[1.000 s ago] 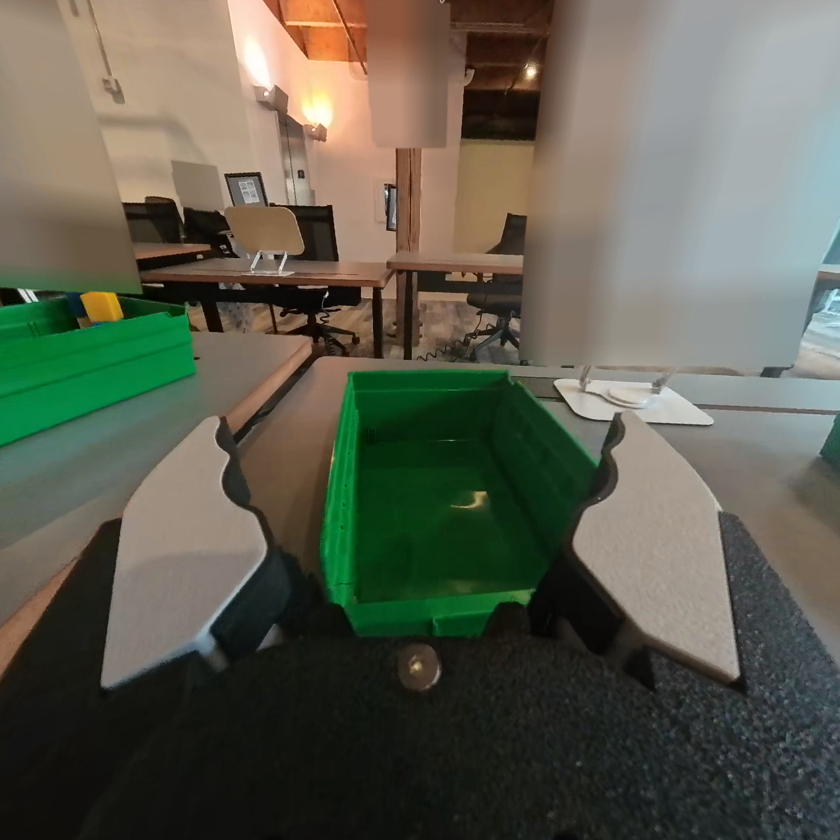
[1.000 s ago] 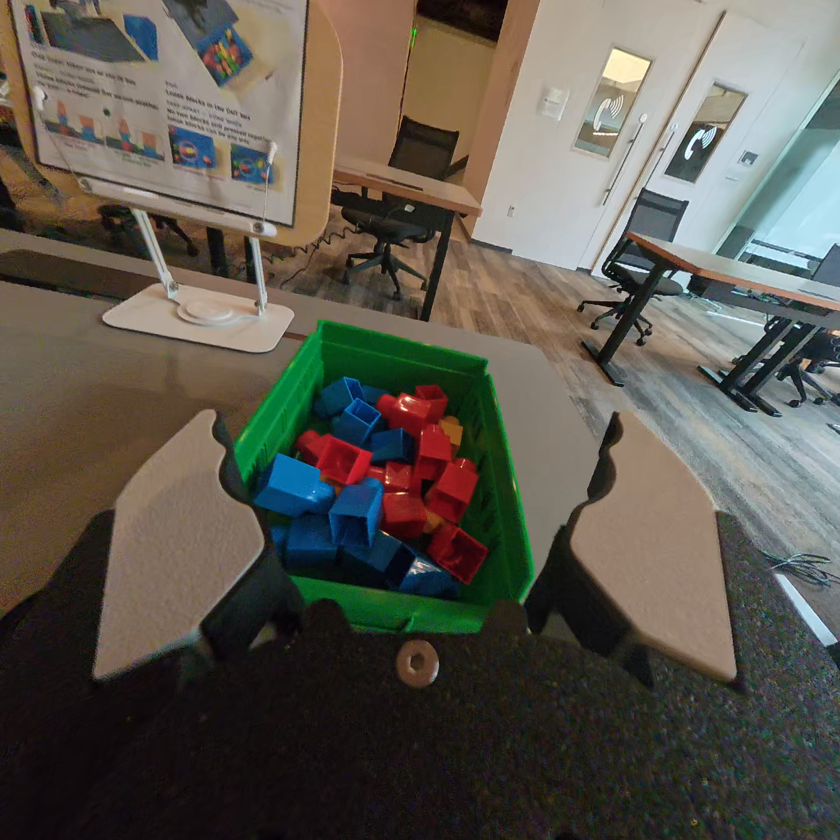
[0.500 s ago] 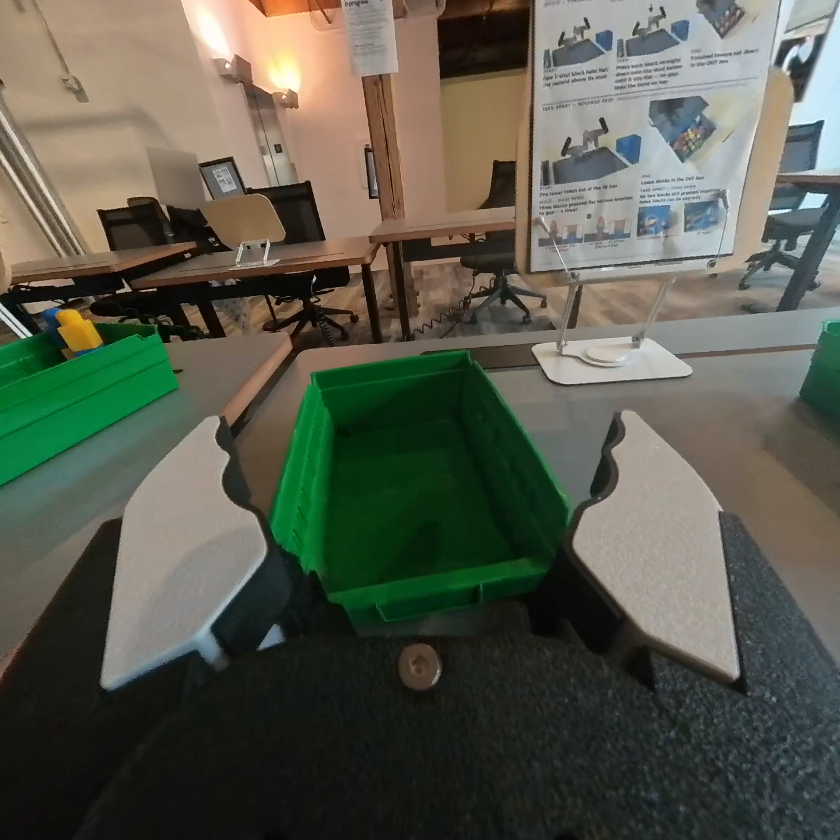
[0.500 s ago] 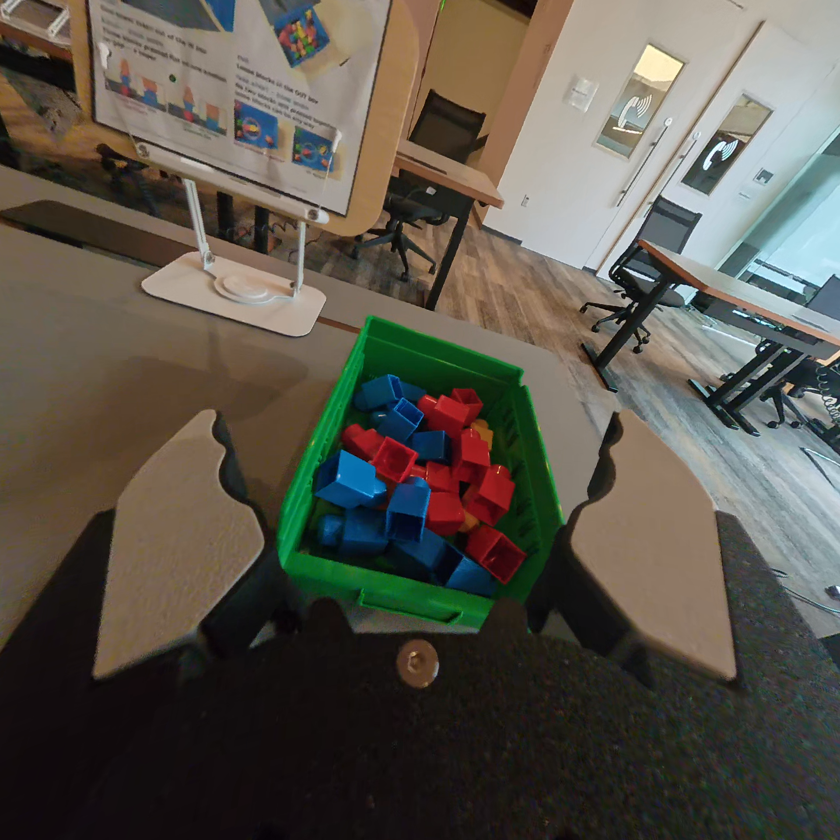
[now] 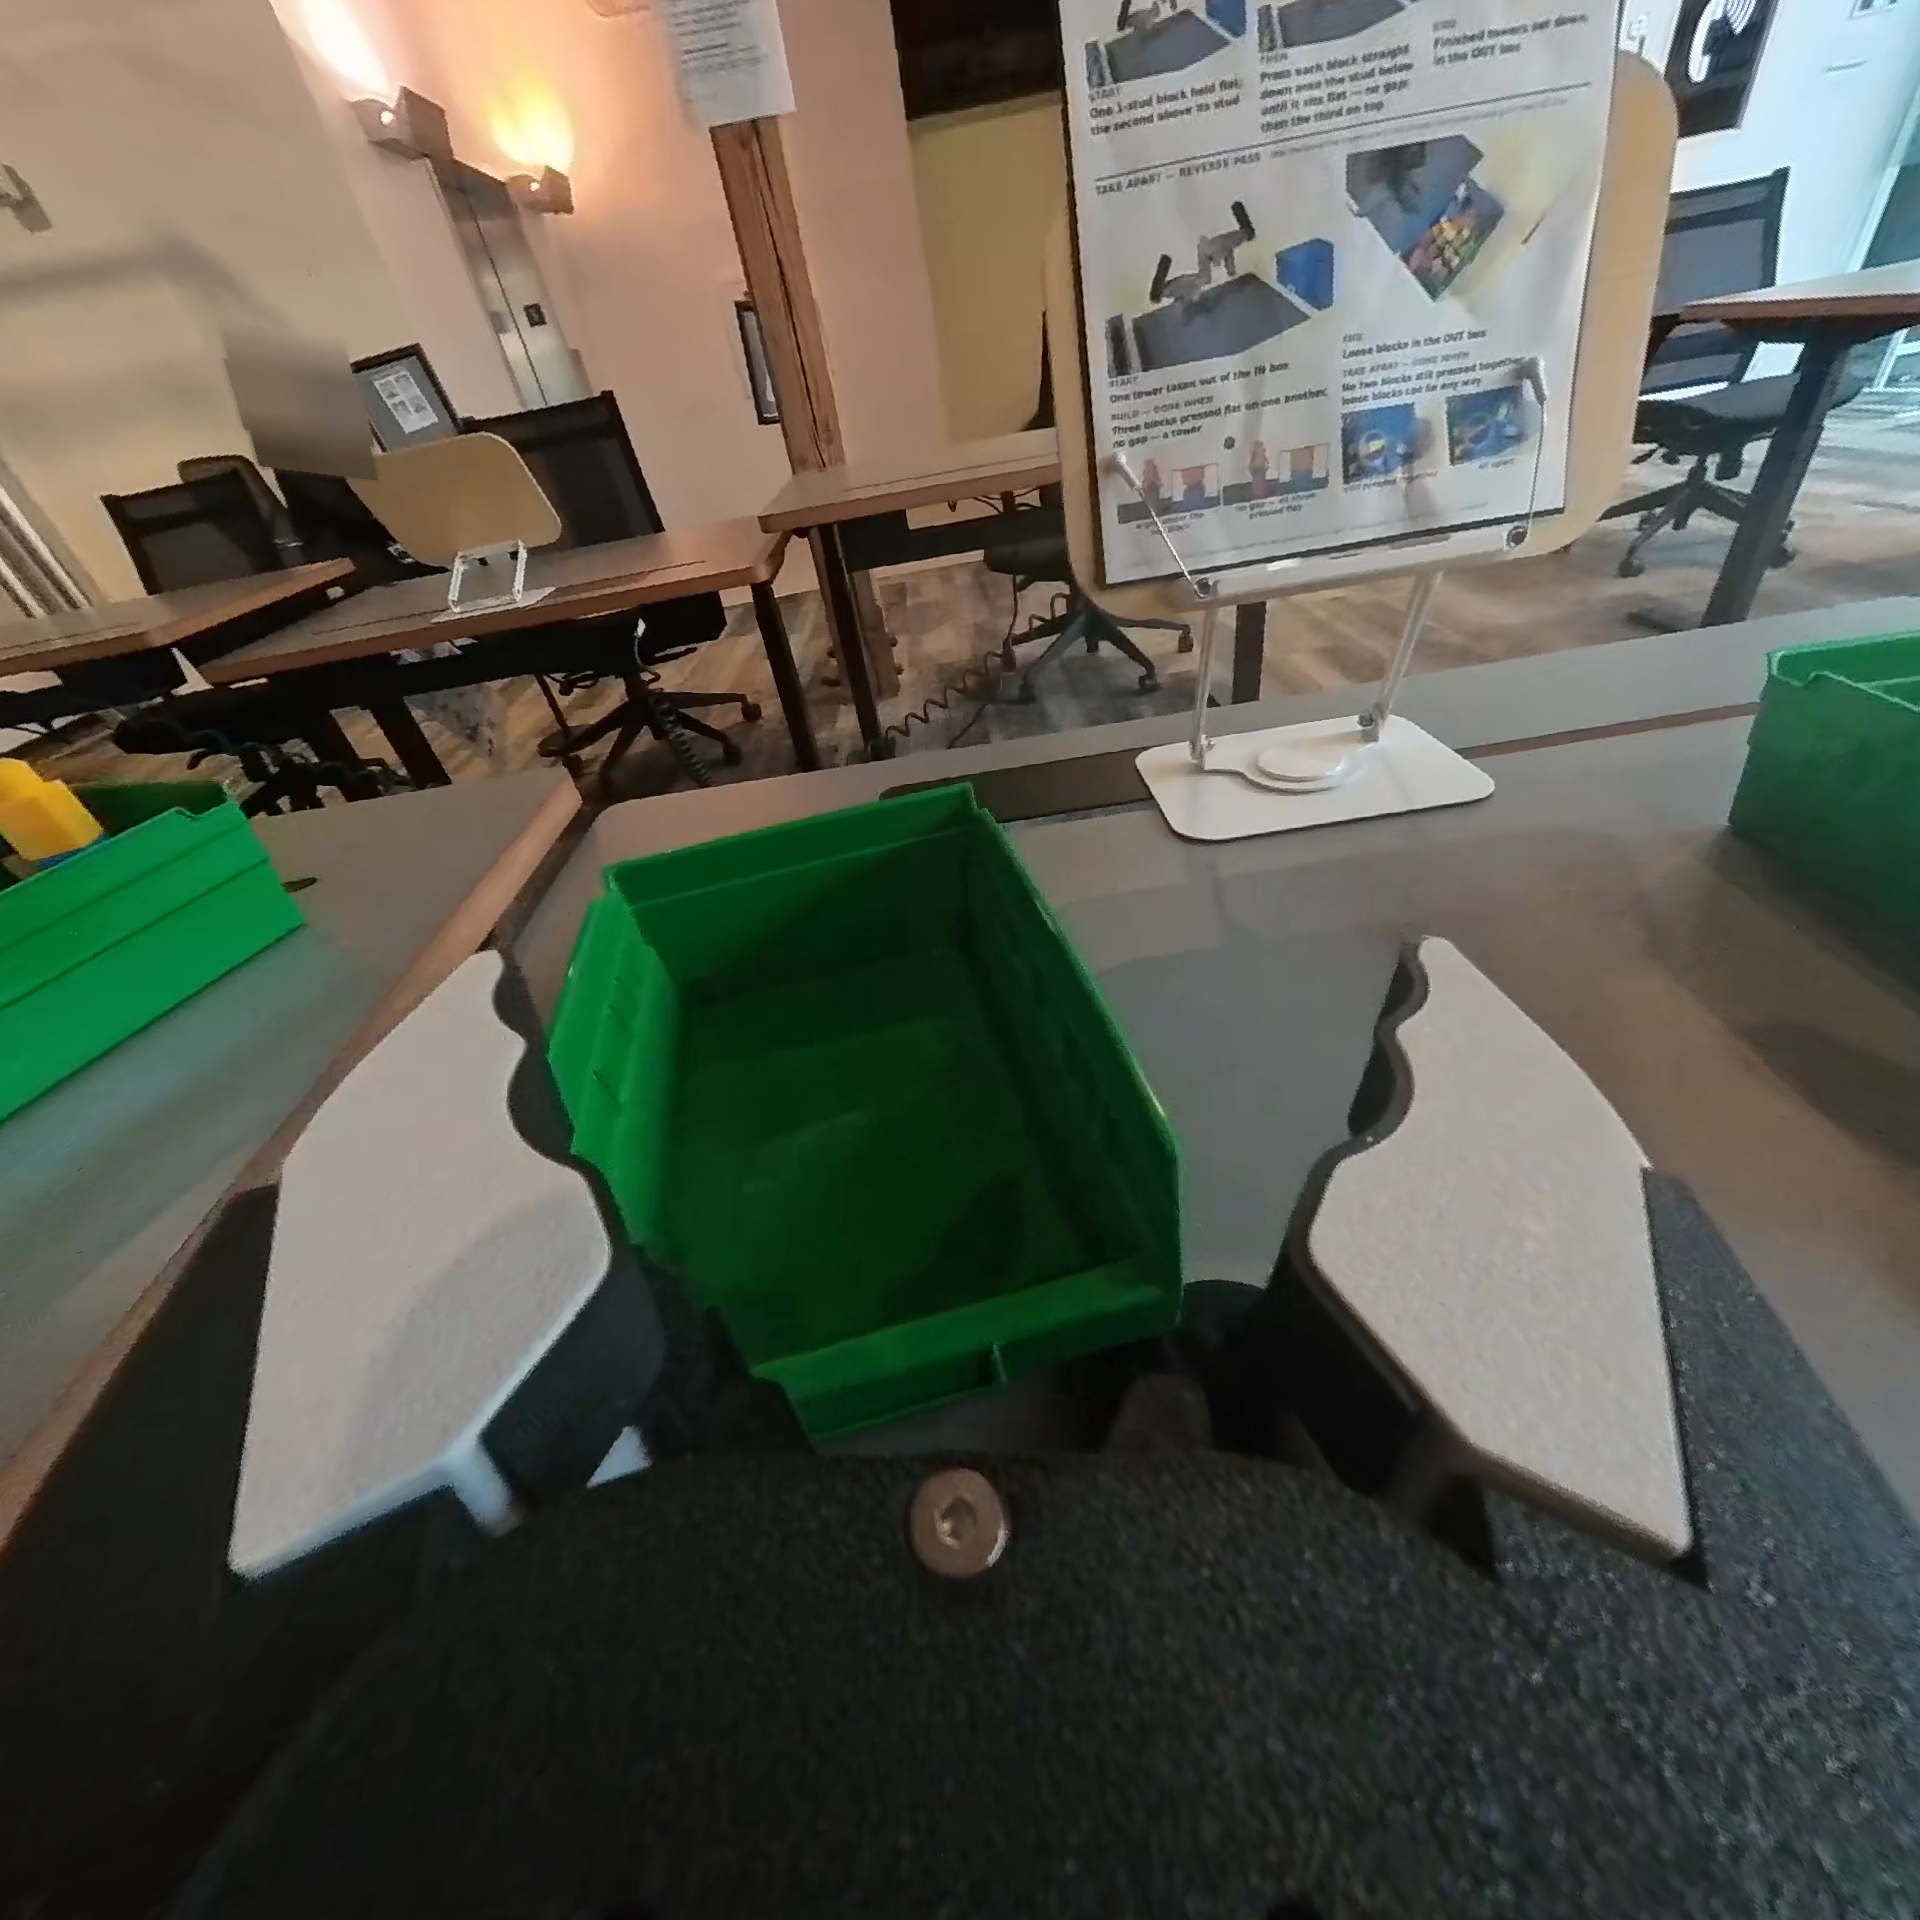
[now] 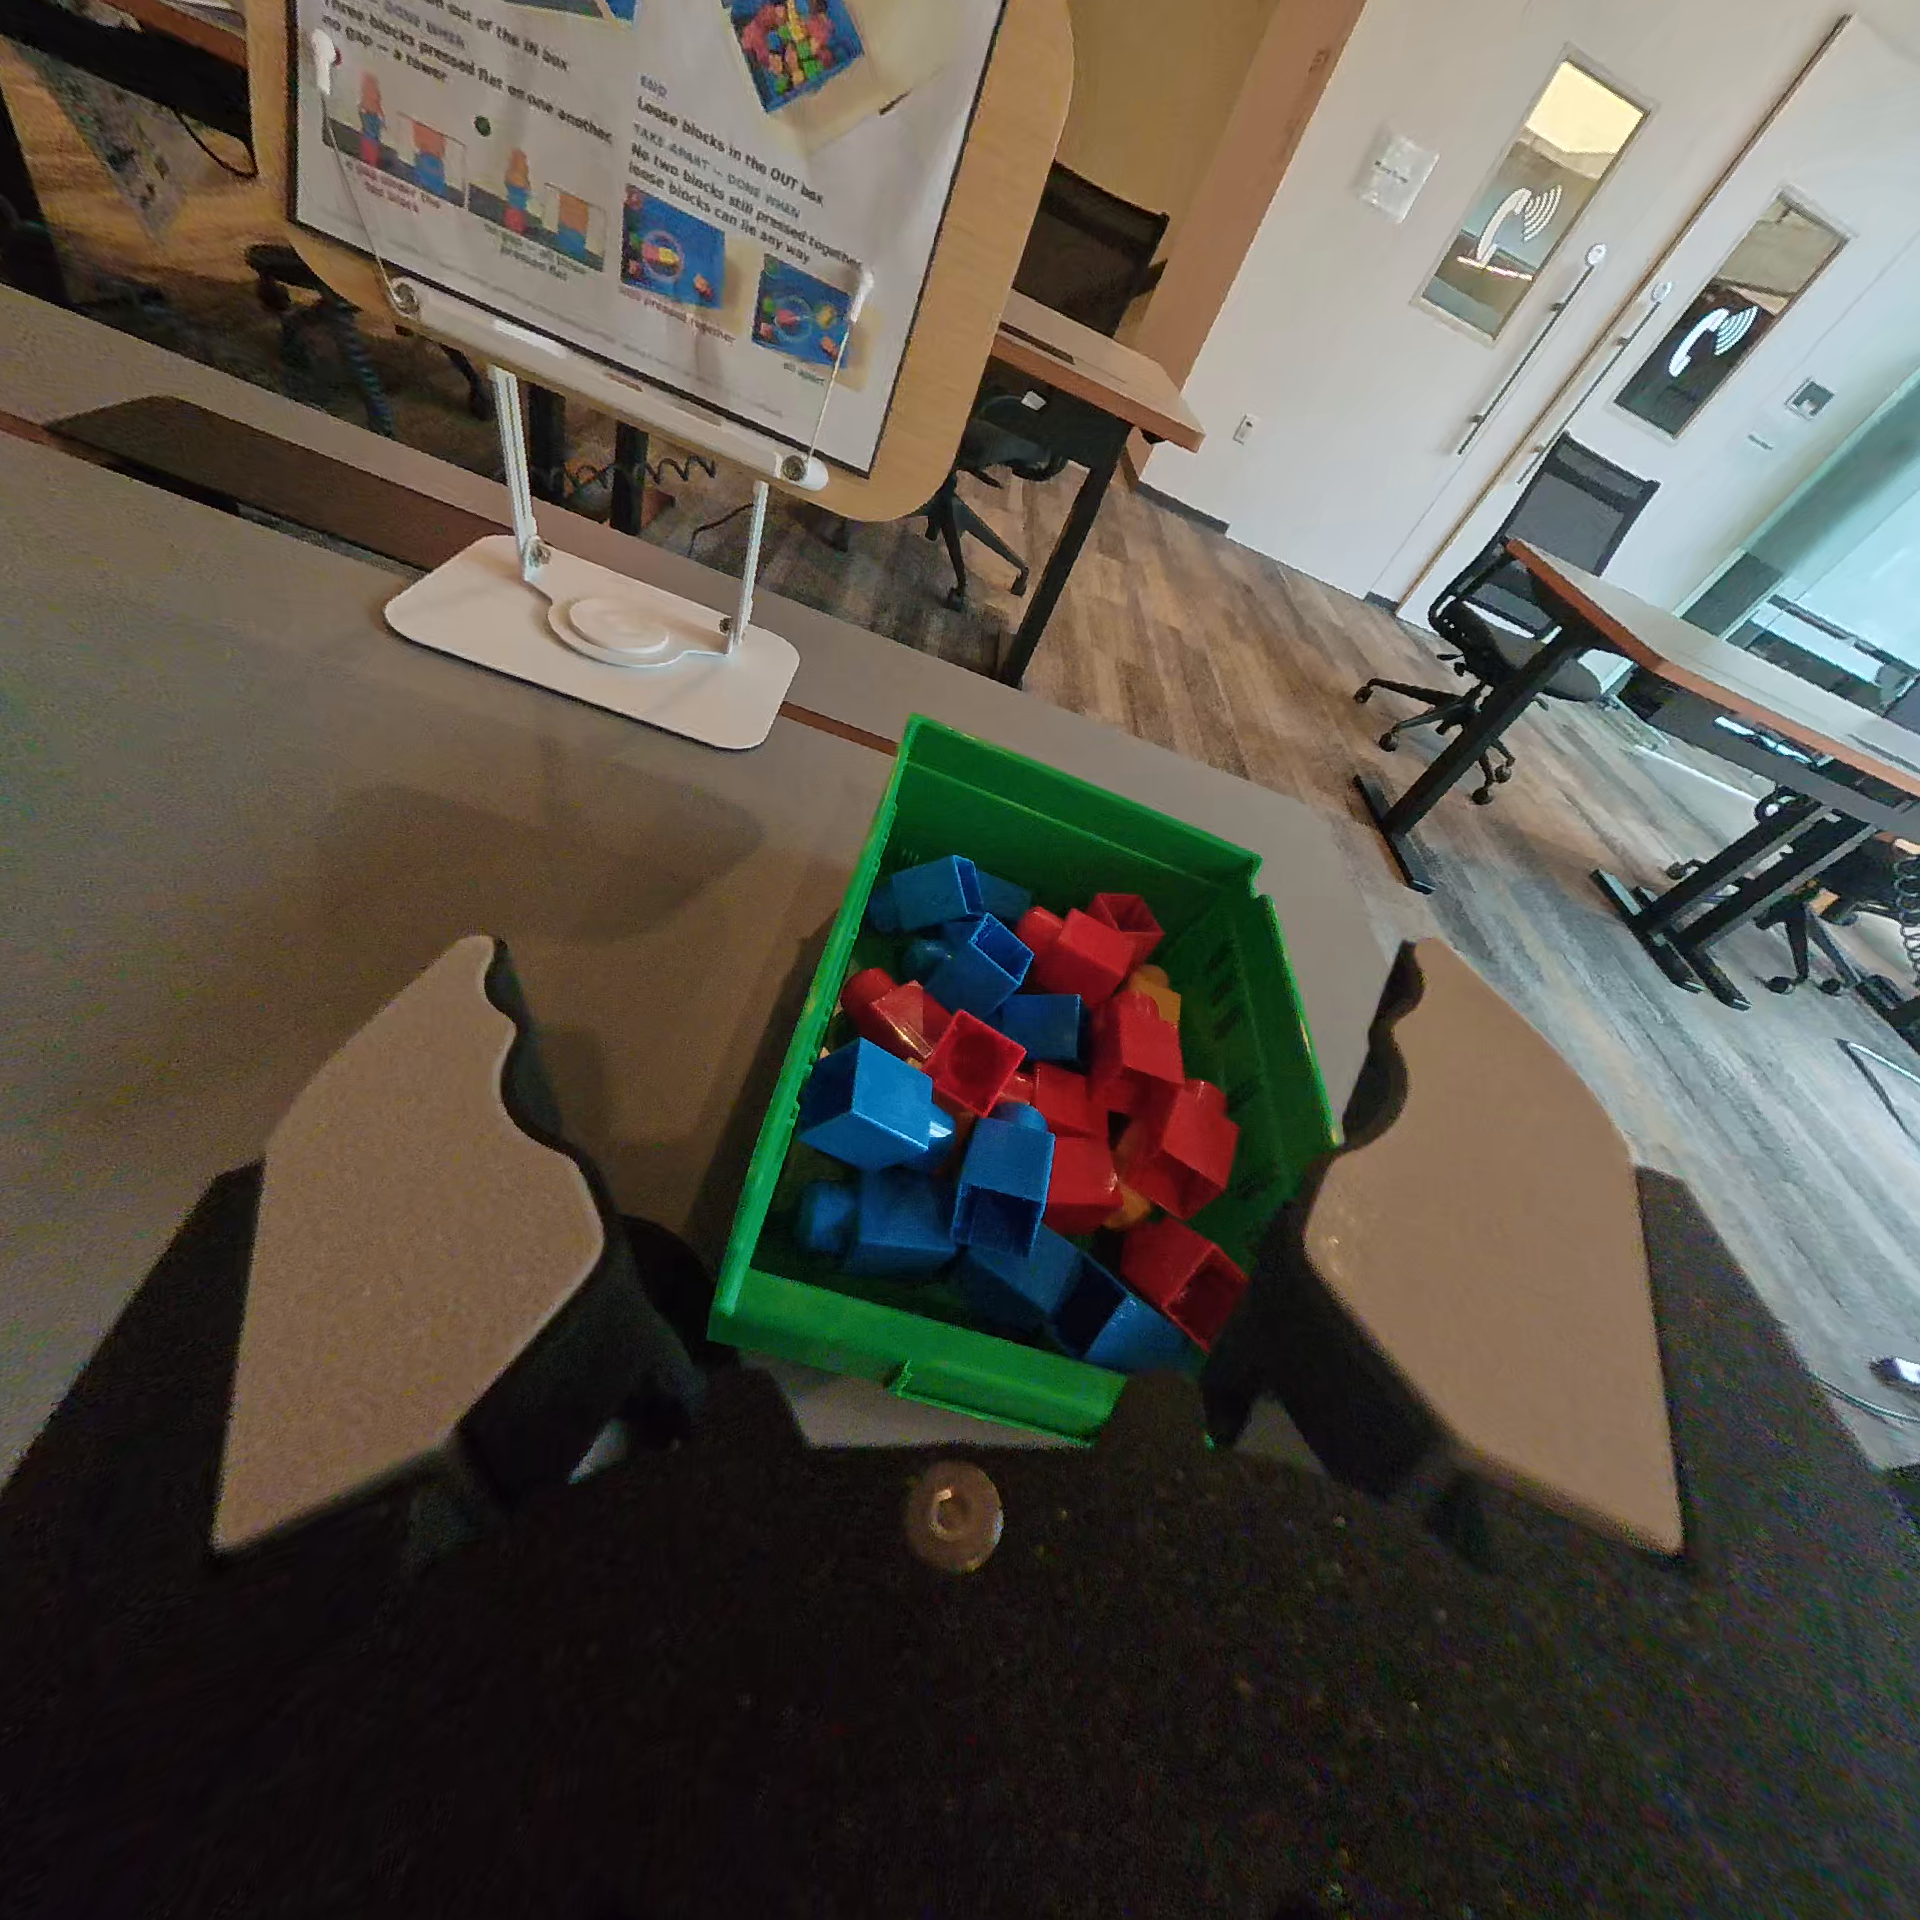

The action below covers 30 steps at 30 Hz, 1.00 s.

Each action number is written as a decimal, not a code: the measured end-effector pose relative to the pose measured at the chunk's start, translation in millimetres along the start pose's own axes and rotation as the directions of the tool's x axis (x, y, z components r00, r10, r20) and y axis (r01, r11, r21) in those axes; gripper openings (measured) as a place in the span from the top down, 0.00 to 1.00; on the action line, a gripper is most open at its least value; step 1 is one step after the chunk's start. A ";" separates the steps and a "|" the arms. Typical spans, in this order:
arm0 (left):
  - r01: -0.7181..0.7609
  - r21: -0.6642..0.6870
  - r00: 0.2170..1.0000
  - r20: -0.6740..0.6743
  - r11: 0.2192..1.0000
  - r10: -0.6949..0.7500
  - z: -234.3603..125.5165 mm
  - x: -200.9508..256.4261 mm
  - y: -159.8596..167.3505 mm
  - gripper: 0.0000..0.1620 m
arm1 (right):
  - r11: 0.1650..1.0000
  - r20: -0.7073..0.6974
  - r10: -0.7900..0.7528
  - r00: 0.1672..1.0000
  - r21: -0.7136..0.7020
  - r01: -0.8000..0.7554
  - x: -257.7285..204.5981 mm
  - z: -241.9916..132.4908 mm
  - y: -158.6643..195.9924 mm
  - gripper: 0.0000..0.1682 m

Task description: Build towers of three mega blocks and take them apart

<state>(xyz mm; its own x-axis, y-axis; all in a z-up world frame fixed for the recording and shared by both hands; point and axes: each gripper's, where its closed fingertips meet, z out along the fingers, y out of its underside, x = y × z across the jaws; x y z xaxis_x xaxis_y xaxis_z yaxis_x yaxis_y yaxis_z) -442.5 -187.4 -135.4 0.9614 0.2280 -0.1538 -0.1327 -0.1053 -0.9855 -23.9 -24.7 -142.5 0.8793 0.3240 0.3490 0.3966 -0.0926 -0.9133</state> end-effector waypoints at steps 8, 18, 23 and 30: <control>-0.005 -0.022 1.000 -0.007 1.000 0.004 5.1 3.5 4.6 0.10 | 1.000 -0.011 -0.017 1.000 -0.022 0.017 0.3 2.0 4.0 0.13; -0.022 -0.063 1.000 -0.005 0.998 0.022 12.8 3.8 13.9 0.10 | 0.999 -0.012 -0.022 1.000 -0.031 0.021 -0.1 4.1 6.4 0.13; -0.020 -0.070 1.000 0.005 0.997 0.020 15.8 2.4 14.5 0.11 | 0.998 -0.003 -0.035 0.999 -0.046 0.035 -3.5 6.2 8.2 0.14; -0.021 -0.075 1.000 0.012 0.997 0.022 17.1 0.6 15.6 0.11 | 0.998 -0.004 -0.039 0.999 -0.050 0.038 -4.4 7.0 9.2 0.14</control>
<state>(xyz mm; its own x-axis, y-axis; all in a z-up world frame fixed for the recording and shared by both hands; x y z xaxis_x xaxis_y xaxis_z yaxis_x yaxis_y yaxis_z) -448.1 -172.3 -152.1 0.9554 0.2373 -0.1760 -0.1343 -0.1820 -0.9741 -25.9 -20.4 -153.9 0.8645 0.3234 0.3848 0.4427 -0.1274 -0.8876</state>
